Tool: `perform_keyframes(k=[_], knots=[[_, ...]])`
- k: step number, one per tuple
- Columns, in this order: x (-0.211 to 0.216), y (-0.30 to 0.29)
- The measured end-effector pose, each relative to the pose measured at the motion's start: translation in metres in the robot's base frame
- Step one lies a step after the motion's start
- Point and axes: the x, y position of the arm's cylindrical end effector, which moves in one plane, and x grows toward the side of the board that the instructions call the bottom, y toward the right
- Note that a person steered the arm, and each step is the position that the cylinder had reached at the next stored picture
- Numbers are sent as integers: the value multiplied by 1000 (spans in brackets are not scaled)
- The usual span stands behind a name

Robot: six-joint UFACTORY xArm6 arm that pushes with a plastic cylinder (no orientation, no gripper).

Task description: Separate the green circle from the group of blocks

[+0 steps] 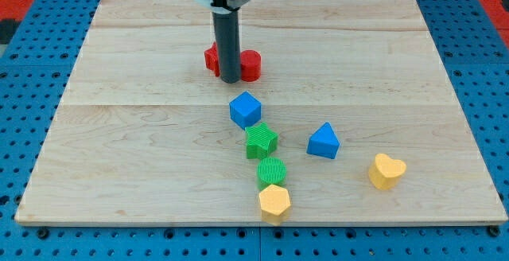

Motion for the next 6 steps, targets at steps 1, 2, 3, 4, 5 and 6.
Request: perform_keyframes(k=[1,2,3,4,5,6], knots=[[0,2],[0,7],[0,82],[14,163],[62,192],[81,189]])
